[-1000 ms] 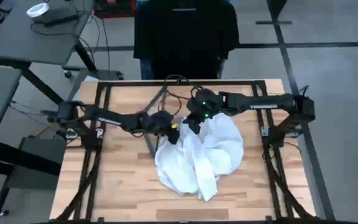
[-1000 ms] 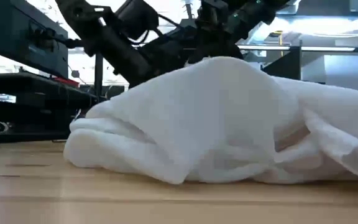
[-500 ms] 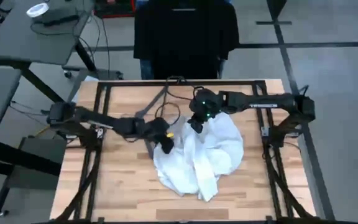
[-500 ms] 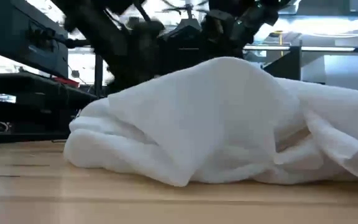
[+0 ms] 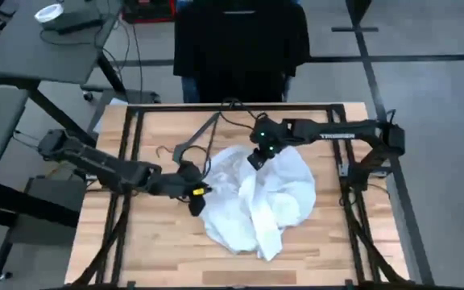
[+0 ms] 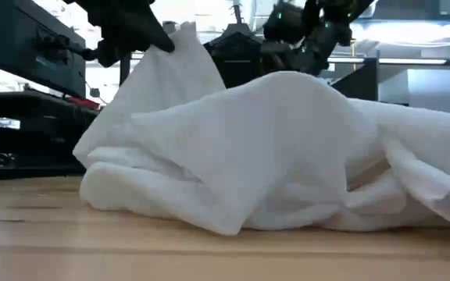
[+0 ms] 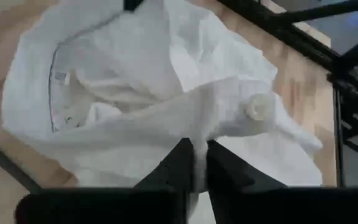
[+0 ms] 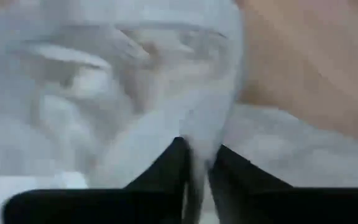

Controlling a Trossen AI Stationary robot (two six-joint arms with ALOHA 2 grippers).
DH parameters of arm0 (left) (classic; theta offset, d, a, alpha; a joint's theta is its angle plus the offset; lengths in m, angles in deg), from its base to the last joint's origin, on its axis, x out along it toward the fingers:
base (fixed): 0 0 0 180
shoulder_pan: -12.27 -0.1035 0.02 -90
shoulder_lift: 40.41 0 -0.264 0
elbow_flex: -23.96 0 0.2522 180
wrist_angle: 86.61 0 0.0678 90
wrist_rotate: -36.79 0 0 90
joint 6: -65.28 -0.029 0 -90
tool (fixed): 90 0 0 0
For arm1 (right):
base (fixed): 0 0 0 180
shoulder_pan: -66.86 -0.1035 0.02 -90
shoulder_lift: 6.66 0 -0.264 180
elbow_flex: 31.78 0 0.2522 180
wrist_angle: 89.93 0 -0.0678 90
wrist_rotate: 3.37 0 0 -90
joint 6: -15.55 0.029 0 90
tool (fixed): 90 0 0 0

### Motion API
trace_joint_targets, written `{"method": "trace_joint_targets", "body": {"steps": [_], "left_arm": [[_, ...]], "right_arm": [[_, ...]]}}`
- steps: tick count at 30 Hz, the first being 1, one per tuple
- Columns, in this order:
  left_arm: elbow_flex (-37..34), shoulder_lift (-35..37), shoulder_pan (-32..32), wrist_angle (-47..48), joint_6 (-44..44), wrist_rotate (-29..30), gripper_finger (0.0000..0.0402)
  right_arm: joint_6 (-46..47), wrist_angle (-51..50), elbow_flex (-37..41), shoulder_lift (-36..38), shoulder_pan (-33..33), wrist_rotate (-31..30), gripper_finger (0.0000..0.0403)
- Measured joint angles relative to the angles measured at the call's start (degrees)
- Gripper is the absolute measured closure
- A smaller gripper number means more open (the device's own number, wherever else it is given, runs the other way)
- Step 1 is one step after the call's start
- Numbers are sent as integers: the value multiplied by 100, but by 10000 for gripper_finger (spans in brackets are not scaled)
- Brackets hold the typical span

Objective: Hang clothes
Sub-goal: Move the white polo to the right, then hang the white polo on the rack

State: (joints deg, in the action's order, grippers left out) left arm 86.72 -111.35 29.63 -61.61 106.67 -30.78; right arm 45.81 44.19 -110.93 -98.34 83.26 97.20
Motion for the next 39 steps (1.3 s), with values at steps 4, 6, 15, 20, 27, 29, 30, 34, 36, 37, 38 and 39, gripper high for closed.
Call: {"method": "trace_joint_targets", "body": {"steps": [4,6,15,20,27,29,30,34,36,37,38,39], "left_arm": [[-2,62,-272,-22,2,-246,323],[-1,147,-461,-29,14,-338,305],[2,705,-1980,294,1156,-797,284],[0,802,-2630,839,1308,-900,282],[-66,796,-3150,953,1514,-1324,250],[-66,796,-3217,1322,1614,-1331,248],[-66,791,-3240,1640,1713,-1295,248],[-384,655,-3049,2563,2921,-772,251],[-649,529,-2824,2463,3544,-691,252],[-769,471,-2745,2345,3759,-655,252],[-871,391,-2674,2255,3898,-580,253],[-964,287,-2612,2080,3984,-524,253]], "right_arm": [[-391,-572,-242,66,44,53,263],[-689,-753,-454,156,111,48,244],[-2548,-811,-1198,955,423,-45,216],[-2880,-699,-1237,1253,783,-80,218],[-3308,-718,-1237,1185,1194,-79,218],[-3323,-823,-1229,1170,1278,-74,218],[-3336,-850,-1229,1161,1305,-66,218],[-3182,-971,-1229,1139,1457,-98,218],[-2923,-949,-1229,1113,1535,-153,218],[-2839,-964,-1229,1107,1575,-156,218],[-2802,-972,-1229,1094,1604,-160,218],[-2799,-925,-1229,1080,1611,-162,218]]}}
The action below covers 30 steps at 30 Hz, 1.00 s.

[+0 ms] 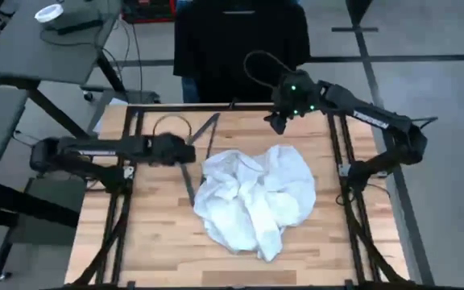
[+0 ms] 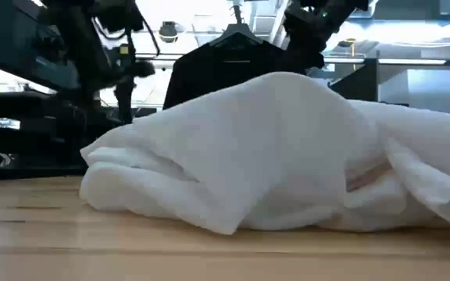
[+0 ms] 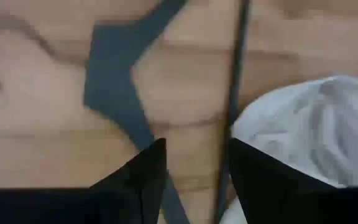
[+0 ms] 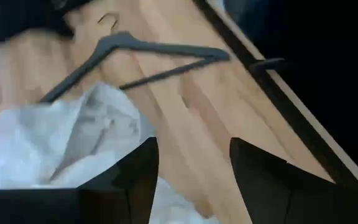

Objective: Hang clothes
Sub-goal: Hang the white polo on the rack

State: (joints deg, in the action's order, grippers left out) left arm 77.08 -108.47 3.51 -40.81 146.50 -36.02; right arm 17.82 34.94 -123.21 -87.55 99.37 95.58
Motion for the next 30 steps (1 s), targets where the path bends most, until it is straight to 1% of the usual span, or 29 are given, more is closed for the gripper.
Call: {"method": "trace_joint_targets", "body": {"steps": [2,4,9,14,20,26,30], "left_arm": [[-98,-246,35,-228,90,36,253],[-116,-510,49,-177,102,16,253],[-111,-1089,48,-528,-7,-51,253],[-105,-1563,46,-172,101,-131,254],[-100,-1621,52,-141,-56,-176,254],[-100,-1632,34,-156,-471,-192,254],[-100,-1632,34,-154,-521,-192,254]], "right_arm": [[-119,29,0,-20,-2,-2,218],[-255,80,0,-51,18,0,218],[-273,74,0,-61,112,-7,218],[-275,16,0,-61,177,-4,218],[-277,-8,0,-61,177,-4,218],[-277,171,0,-60,177,-4,218],[-275,137,0,-61,177,-4,218]]}}
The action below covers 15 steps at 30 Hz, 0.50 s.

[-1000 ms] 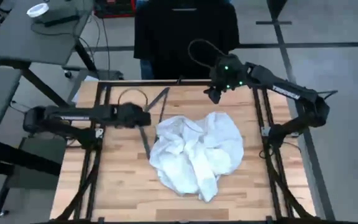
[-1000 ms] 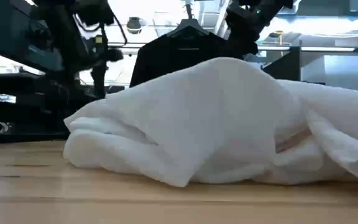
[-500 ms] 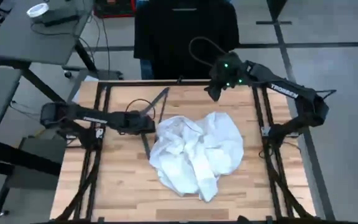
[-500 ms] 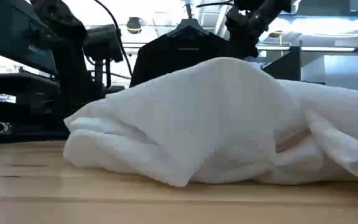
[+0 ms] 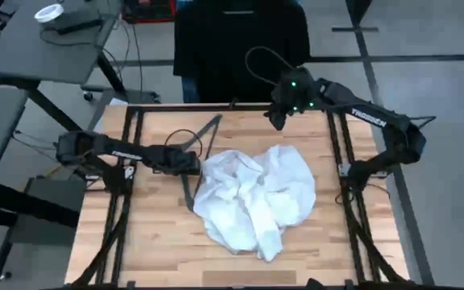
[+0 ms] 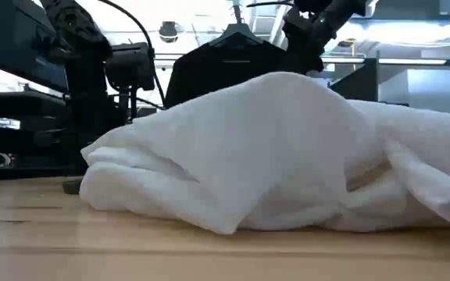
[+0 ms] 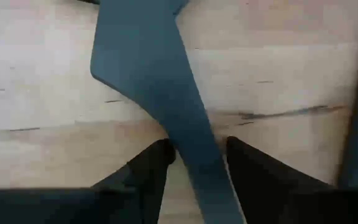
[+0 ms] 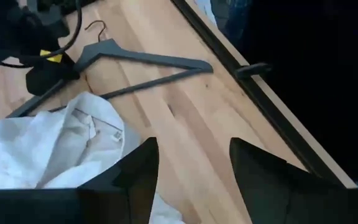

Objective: Hang clothes
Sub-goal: Hang the white polo on the rack

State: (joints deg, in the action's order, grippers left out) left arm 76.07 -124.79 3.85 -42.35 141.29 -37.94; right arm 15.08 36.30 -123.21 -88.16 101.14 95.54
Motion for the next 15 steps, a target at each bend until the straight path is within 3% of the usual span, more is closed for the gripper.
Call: {"method": "trace_joint_targets", "body": {"steps": [15], "left_arm": [[-3,-4,1,0,-254,31,254]], "right_arm": [[183,2,0,2,-52,0,218]]}}
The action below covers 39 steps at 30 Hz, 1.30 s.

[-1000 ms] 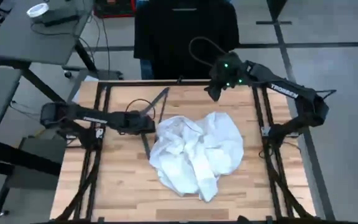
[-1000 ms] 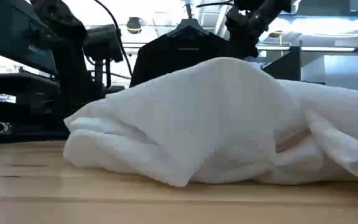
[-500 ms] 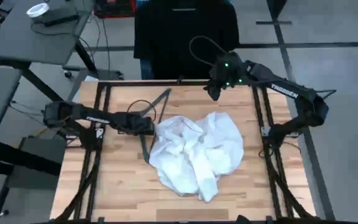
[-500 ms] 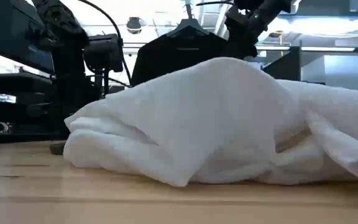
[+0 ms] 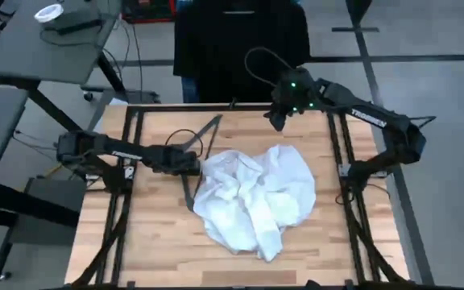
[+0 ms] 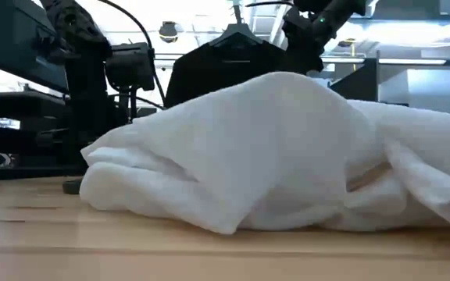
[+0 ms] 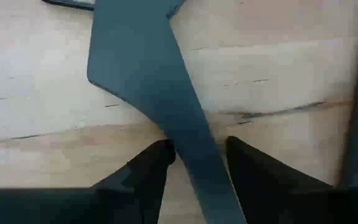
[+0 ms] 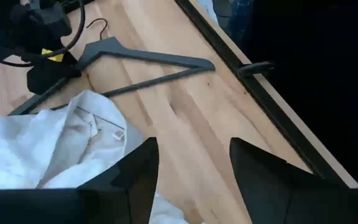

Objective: Hang clothes
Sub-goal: Hang the white polo on the rack

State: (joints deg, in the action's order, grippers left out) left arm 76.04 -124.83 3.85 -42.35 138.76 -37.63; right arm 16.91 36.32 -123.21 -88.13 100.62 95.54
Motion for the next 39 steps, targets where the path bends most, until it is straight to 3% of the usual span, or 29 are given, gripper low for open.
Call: {"method": "trace_joint_targets", "body": {"steps": [20,26,34,39], "left_arm": [[-4,-2,10,-101,-33,9,253],[-4,-2,-3,-146,-873,22,253],[-4,-4,-3,-151,-589,29,253],[-4,-4,-31,-168,-932,35,253]], "right_arm": [[9,26,0,4,-74,4,218],[11,20,0,4,-74,4,218],[11,20,0,4,-83,4,218],[12,22,0,4,-114,4,218]]}}
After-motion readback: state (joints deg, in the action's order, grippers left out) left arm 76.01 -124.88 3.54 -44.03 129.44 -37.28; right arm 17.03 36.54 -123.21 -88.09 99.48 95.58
